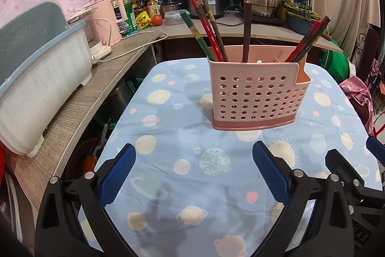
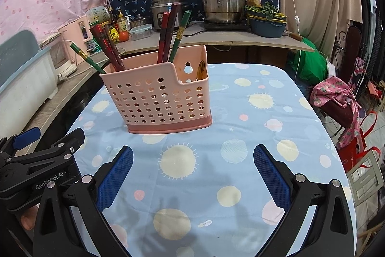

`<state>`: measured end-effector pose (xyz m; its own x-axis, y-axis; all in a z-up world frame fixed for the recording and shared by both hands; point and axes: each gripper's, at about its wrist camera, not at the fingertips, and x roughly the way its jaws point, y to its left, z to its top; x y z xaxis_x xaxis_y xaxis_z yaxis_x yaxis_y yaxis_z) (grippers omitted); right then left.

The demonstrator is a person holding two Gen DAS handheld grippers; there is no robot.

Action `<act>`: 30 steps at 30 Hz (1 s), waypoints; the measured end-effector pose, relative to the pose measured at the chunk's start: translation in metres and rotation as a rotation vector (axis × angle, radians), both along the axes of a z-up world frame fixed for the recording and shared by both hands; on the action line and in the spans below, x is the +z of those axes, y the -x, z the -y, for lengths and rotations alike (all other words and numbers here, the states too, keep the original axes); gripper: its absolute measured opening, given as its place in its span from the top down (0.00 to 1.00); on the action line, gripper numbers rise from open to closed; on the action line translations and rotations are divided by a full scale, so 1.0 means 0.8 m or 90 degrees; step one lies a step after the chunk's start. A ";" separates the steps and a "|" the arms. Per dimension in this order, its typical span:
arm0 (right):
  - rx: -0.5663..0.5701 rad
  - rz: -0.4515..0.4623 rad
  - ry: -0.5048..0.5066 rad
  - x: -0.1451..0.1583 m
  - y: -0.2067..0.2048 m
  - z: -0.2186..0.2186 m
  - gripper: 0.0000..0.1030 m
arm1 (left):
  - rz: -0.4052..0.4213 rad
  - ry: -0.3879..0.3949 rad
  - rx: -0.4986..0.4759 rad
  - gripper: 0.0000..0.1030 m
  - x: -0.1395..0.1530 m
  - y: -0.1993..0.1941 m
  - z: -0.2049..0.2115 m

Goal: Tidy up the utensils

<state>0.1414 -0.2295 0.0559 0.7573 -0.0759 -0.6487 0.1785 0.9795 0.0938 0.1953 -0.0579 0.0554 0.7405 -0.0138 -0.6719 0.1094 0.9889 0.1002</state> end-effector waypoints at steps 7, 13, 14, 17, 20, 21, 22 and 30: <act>0.004 -0.001 0.001 0.000 -0.006 -0.001 0.06 | 0.002 -0.001 0.000 0.10 0.001 -0.003 0.000; 0.004 -0.001 0.001 0.001 -0.009 -0.002 0.06 | 0.004 -0.002 0.001 0.10 0.002 -0.007 0.000; 0.004 -0.001 0.002 0.001 -0.009 -0.003 0.06 | 0.005 -0.003 0.001 0.10 0.003 -0.007 0.000; 0.004 -0.001 0.003 0.002 -0.011 -0.003 0.06 | 0.006 -0.003 0.001 0.10 0.004 -0.009 0.000; 0.003 -0.001 0.004 0.002 -0.011 -0.003 0.06 | 0.006 -0.003 0.002 0.10 0.005 -0.009 0.000; 0.004 -0.001 0.003 0.002 -0.011 -0.003 0.06 | 0.006 -0.003 0.002 0.10 0.005 -0.010 0.001; 0.004 -0.001 0.003 0.002 -0.011 -0.003 0.06 | 0.007 -0.004 0.001 0.10 0.005 -0.010 0.000; 0.009 -0.004 0.009 0.003 -0.016 -0.003 0.06 | 0.009 -0.006 0.001 0.09 0.008 -0.012 0.002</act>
<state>0.1543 -0.2274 0.0586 0.7544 -0.0753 -0.6521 0.1659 0.9830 0.0784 0.2052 -0.0596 0.0614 0.7502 -0.0058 -0.6612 0.1062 0.9880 0.1118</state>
